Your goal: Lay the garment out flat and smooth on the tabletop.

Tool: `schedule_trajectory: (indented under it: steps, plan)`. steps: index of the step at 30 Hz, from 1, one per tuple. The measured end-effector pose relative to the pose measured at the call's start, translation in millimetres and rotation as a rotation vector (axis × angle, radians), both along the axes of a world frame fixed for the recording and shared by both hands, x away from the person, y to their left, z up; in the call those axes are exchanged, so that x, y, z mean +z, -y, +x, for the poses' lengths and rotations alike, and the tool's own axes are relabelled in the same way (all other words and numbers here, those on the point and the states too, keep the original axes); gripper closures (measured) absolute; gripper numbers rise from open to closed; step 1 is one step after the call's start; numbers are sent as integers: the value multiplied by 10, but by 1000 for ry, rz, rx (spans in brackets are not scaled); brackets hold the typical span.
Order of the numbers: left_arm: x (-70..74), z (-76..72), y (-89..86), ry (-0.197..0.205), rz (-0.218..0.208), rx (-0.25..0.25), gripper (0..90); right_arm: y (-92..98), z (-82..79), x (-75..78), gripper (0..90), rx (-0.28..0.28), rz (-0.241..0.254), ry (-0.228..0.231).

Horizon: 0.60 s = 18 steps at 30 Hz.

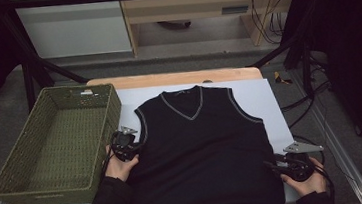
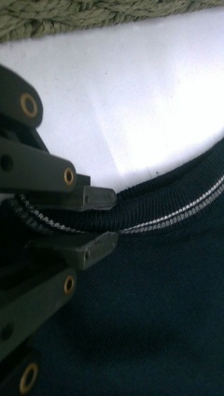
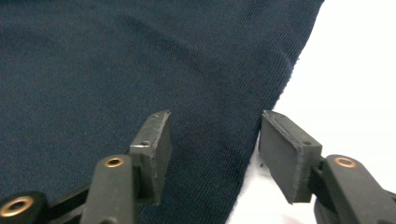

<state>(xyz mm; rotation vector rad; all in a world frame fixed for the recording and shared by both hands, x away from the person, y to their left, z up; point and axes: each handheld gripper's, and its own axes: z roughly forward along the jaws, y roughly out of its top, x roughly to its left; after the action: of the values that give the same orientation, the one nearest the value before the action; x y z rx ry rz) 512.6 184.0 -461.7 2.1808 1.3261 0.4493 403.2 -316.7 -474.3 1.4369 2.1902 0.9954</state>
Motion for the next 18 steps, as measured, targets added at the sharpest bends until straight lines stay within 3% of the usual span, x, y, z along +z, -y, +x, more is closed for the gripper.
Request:
schedule_trajectory:
  steps: [2, 6, 7, 9, 12, 13, 15, 18]
  plan:
    - [78, 8, 8, 39, 63, 21, 800, -1, 3, -12, 501, -2, -11, -8]
    - [342, 23, -91, 151, 89, 102, 802, 19, -9, -18, 497, -15, -23, -17]
    - [387, 55, -111, 162, 103, 121, 802, 26, -14, -16, 491, -19, -25, -19]
    - [412, 142, -139, 147, 117, 159, 801, 35, -27, -19, 485, -28, -24, -16]
    - [330, 245, -113, 106, 137, 185, 790, 35, -53, -23, 482, -24, -20, -15]
    - [287, 268, -96, 89, 129, 194, 773, 31, -60, -25, 496, -23, -19, -14]
    - [268, 248, -76, 94, 89, 185, 696, 19, -75, -18, 612, -22, -12, -23]
    - [345, 100, -112, 139, -39, 136, 508, 20, -88, -7, 810, -10, 4, -45]
